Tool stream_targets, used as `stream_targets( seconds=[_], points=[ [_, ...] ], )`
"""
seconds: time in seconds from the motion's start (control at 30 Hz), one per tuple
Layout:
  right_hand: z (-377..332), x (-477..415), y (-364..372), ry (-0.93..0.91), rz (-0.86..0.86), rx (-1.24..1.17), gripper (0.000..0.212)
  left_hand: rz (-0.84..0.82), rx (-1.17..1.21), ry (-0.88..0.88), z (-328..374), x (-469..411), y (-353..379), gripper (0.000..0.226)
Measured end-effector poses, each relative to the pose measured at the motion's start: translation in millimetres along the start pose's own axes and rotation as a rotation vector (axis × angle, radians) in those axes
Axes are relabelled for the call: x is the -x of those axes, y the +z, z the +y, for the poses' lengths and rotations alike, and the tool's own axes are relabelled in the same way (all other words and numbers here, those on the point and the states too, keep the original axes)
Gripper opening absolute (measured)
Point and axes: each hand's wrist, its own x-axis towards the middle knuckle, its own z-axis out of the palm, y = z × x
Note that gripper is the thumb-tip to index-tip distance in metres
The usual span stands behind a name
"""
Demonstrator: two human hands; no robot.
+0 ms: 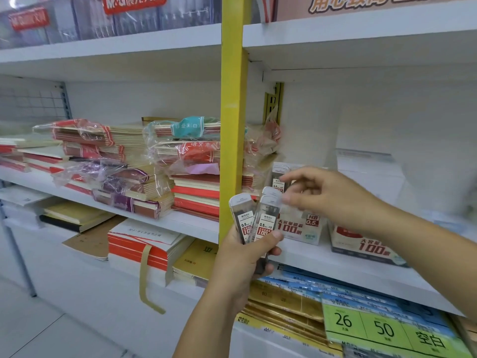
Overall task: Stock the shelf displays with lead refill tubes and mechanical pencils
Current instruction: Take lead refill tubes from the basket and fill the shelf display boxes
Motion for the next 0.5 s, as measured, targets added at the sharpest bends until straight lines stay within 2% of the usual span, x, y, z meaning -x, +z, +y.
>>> stream_targets(
  seconds=[0.07,0.2,0.33,0.5],
  points=[
    [-1.3,9.8,10.5,0.048,-0.073,-0.137,0.048,-0.044,-0.017,-0.005,1.0,3.6,3.7,0.022],
    [1.5,17.3,15.3,0.071,-0.006,-0.249,0.034,-0.125,-0.046,-0.003,1.6,9.9,6.1,0.03],
    [3.1,20.7,8.2,0.11,-0.028,-0.368,0.028,-0.208,0.034,-0.022,3.0,12.4,4.8,0.032],
    [4.6,15.5,2.2,0.147,0.13,-0.326,0.02,-0.221,0.144,-0.066,0.8,10.1,4.1,0.032]
  ],
)
